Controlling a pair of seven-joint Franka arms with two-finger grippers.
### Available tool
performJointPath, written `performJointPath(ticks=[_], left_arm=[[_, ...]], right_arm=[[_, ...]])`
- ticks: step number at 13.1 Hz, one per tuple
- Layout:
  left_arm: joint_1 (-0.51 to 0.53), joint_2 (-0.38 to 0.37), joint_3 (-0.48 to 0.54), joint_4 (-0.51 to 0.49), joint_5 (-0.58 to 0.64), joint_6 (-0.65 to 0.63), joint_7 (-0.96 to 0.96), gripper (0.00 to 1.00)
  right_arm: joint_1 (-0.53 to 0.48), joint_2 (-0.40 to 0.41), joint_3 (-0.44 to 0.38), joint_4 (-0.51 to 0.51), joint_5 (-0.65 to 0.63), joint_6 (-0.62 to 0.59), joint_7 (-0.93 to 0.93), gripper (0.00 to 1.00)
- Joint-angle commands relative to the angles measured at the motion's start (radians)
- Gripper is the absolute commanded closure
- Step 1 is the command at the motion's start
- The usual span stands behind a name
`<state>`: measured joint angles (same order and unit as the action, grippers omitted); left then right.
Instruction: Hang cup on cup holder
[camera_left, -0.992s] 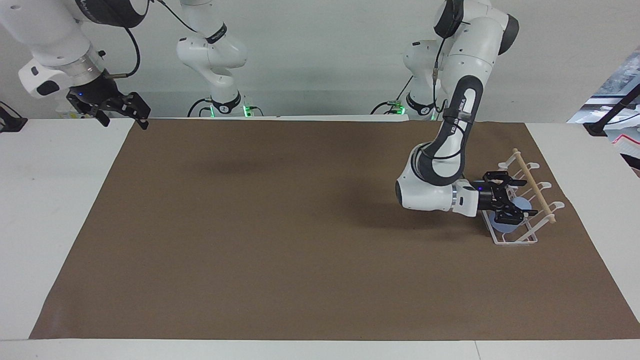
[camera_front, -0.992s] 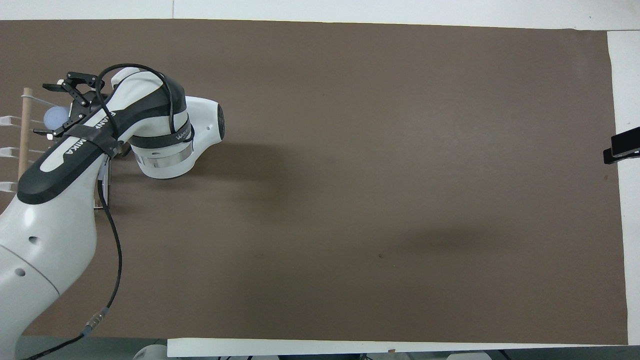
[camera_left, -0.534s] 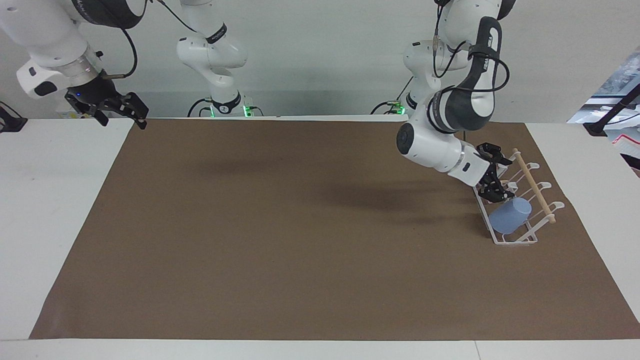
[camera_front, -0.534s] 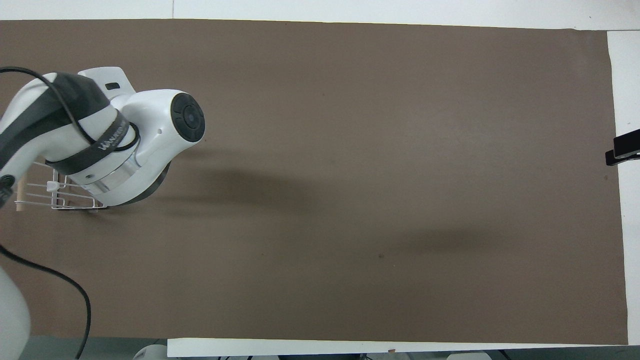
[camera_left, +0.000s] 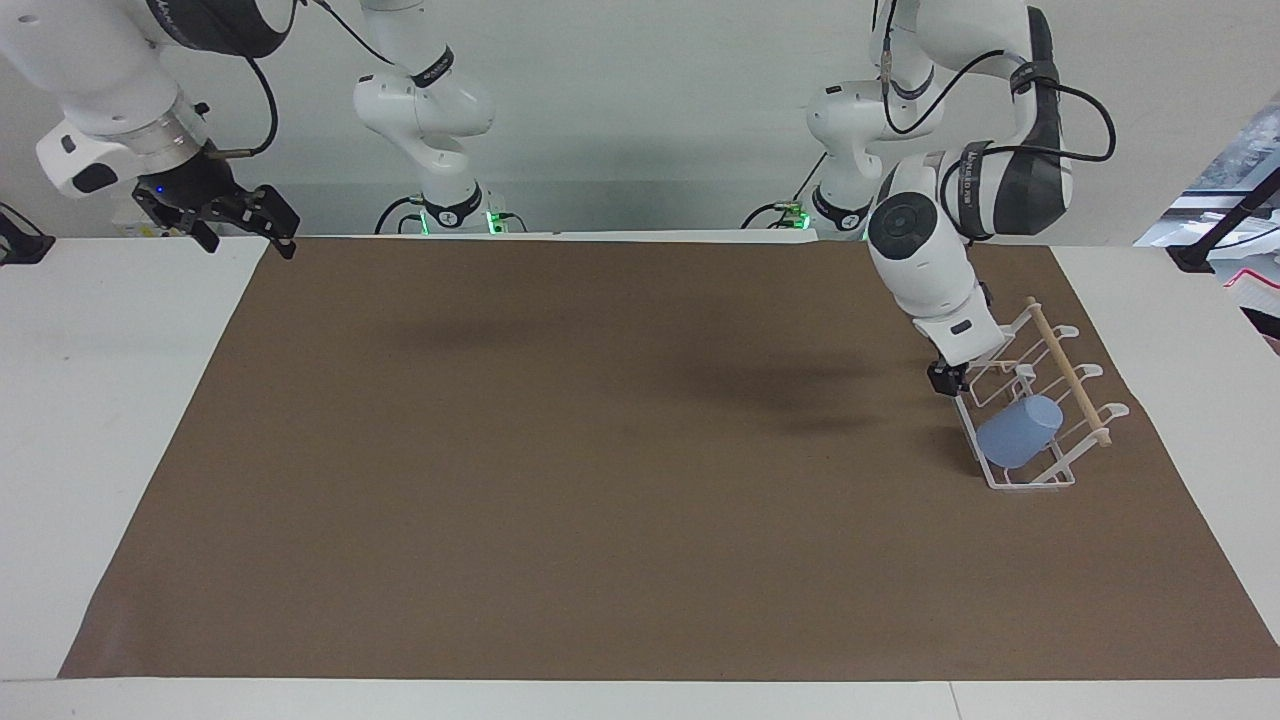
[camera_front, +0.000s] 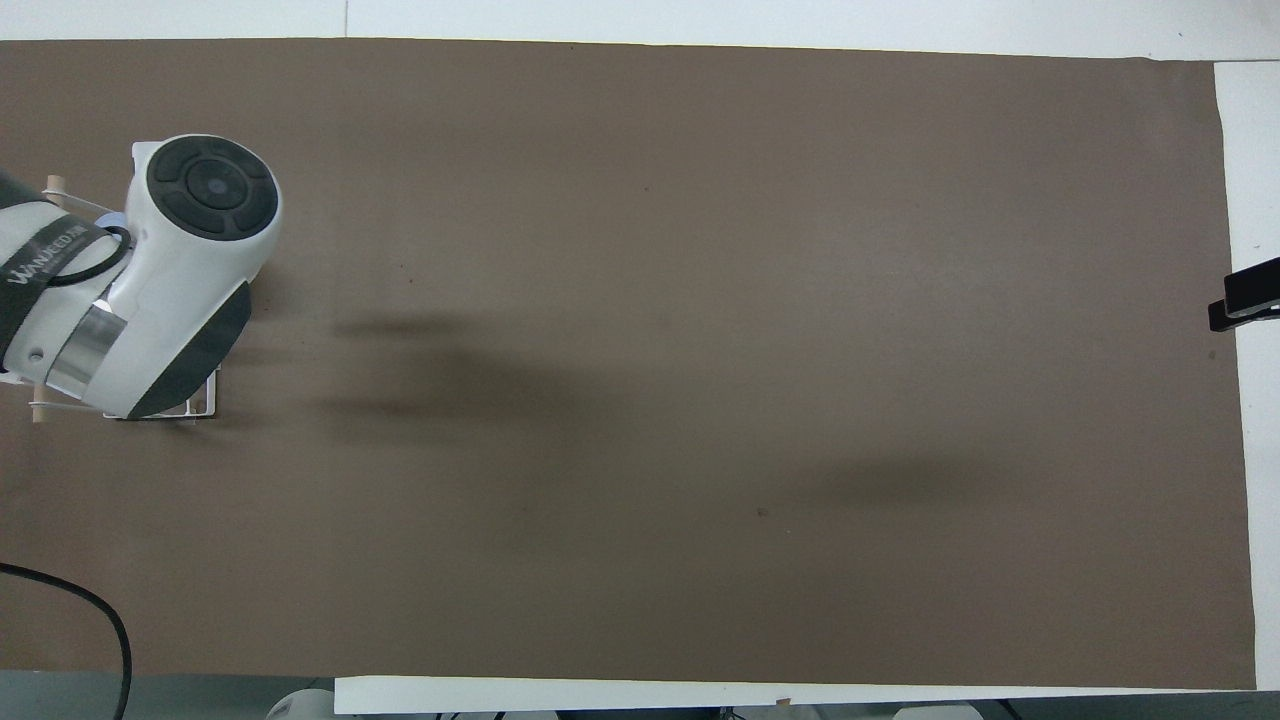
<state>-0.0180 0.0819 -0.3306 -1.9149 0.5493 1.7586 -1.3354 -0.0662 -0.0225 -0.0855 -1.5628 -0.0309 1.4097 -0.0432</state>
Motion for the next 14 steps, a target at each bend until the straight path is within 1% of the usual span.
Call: performJointPath(ticks=[1,3,5,6,8,9,10,12,14], left_arm=[[0.004,-0.092,0.033,-0.033,-0.193,0.030,0.269,0.01],[0.004,-0.166,0.074,-0.050,-0.294,0.021,0.507,0.01],[-0.003,-0.203,0.146,-0.041,-0.386,-0.016,0.788,0.01],[-0.003,-0.209,0.169,-0.017,-0.402,-0.036,0.891,0.01],[-0.003,-0.203,0.222,0.054,-0.457,-0.095,1.020,0.01],[0.001,-0.198,0.231,0.094,-0.471,-0.108,1.109,0.01],[0.009,-0.189,0.231,0.149,-0.483,-0.149,1.193,0.01],[0.016,-0.124,0.237,0.290,-0.520,-0.276,1.292,0.01],[0.015,-0.074,0.233,0.397,-0.574,-0.345,1.293,0.01]], right_arm=[[-0.004,-0.017,0.004,-0.017,-0.003,-0.006,0.000,0.00],[-0.004,-0.017,0.004,-0.017,-0.003,-0.006,-0.001,0.00],[-0.003,-0.017,0.004,-0.017,-0.001,-0.006,-0.001,0.00],[-0.004,-0.017,0.004,-0.017,-0.003,-0.006,0.000,0.00],[-0.004,-0.017,0.004,-0.017,-0.003,-0.006,0.000,0.00],[-0.004,-0.017,0.004,-0.017,-0.003,-0.006,0.000,0.00],[-0.003,-0.017,0.004,-0.019,-0.003,-0.006,0.000,0.00],[-0.004,-0.017,0.004,-0.017,-0.003,-0.006,0.000,0.00],[-0.004,-0.017,0.004,-0.017,-0.003,-0.006,-0.001,0.00]])
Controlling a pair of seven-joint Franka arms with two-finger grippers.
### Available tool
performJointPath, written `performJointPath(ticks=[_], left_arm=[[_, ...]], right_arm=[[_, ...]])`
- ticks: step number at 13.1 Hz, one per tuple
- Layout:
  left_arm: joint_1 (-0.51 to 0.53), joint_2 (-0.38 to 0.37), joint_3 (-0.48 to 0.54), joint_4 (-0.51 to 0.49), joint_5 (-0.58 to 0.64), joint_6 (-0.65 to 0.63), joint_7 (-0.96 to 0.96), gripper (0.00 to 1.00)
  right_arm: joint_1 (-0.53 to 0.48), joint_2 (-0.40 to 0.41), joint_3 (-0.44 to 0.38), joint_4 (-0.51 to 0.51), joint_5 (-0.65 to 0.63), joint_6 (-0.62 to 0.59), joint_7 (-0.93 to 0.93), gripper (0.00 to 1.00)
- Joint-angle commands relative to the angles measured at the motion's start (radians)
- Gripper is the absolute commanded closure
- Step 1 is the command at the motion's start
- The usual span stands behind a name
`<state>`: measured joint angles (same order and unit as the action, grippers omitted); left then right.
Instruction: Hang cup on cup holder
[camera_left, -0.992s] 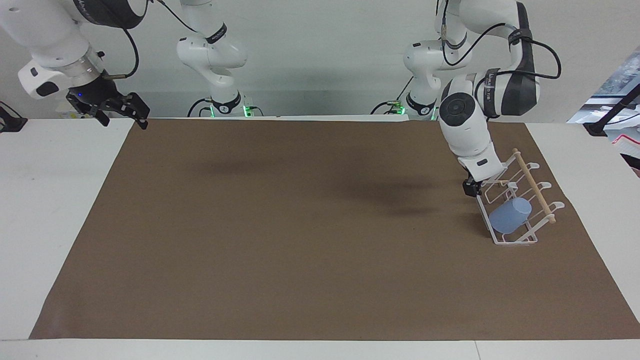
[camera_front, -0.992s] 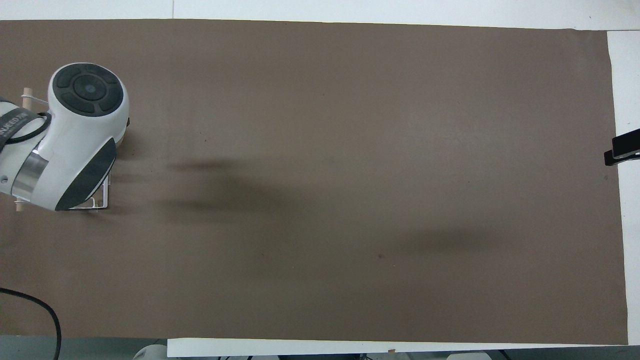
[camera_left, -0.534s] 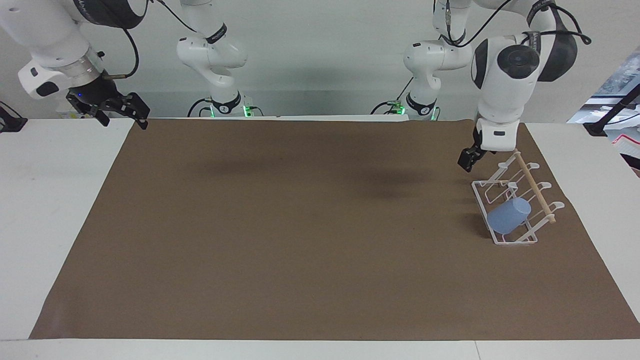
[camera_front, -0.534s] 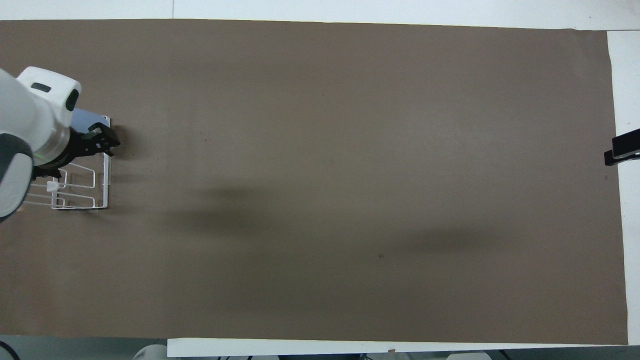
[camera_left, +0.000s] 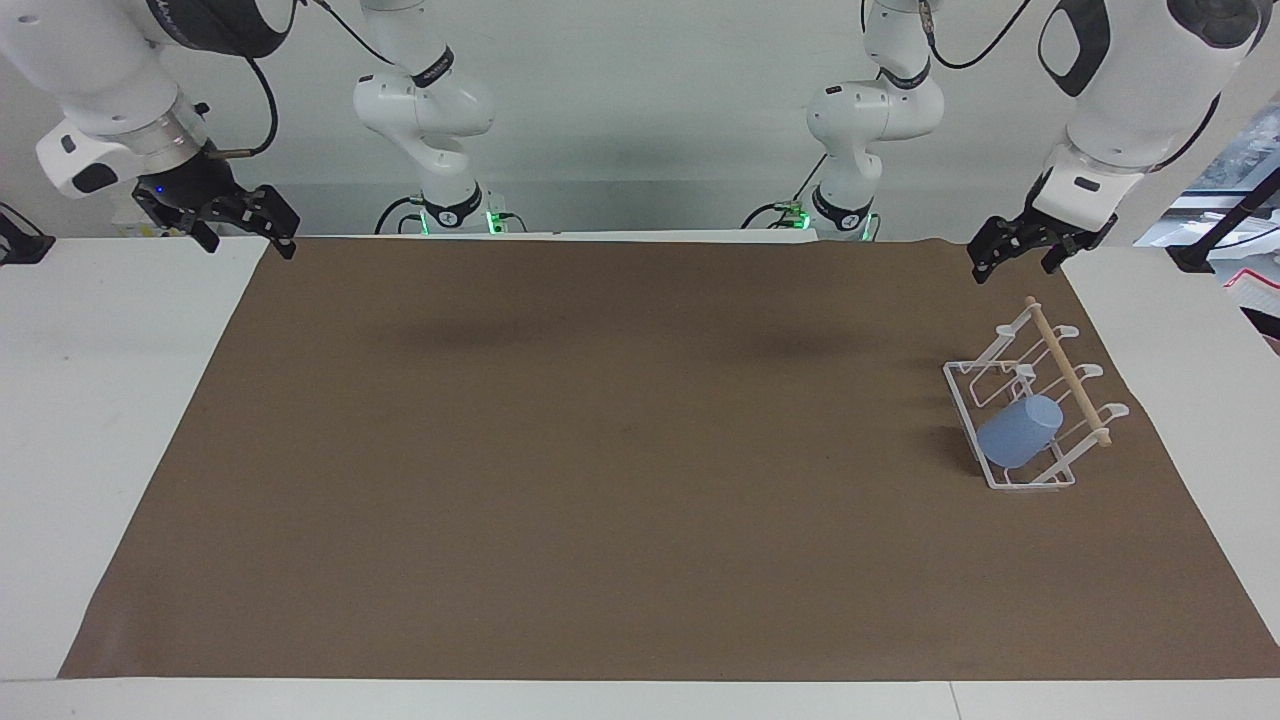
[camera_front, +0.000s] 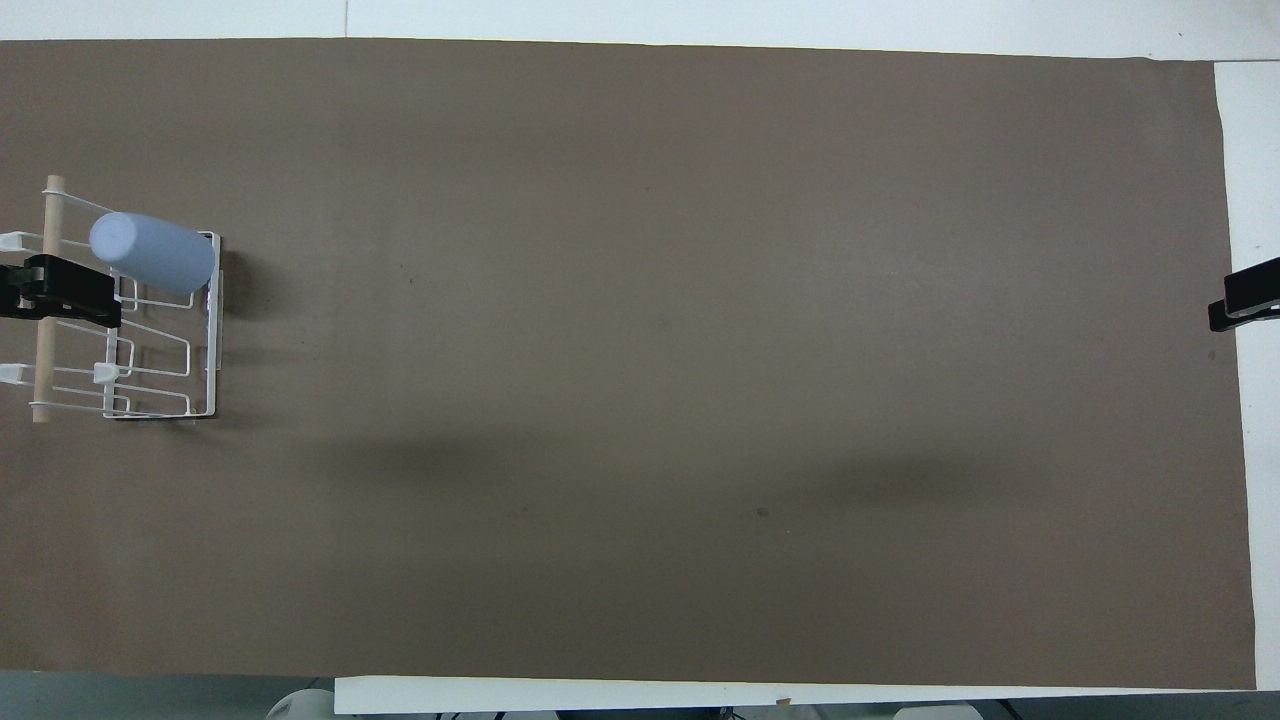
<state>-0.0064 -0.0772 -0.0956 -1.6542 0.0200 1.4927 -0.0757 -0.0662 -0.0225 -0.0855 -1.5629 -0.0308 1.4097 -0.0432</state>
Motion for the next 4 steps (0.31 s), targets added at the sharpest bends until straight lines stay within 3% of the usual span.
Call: performJointPath(ticks=[1,4], left_arm=[[0.000,0.100,-0.006,0.169,-0.051,-0.109,0.034,0.01],[-0.006,0.106,-0.012,0.175,-0.054,-0.114,0.043,0.01]], right_arm=[[-0.004,-0.017,0.004,-0.017,-0.003,-0.006,-0.001,0.00],[-0.004,-0.017,0.004,-0.017,-0.003,-0.006,-0.001,0.00]])
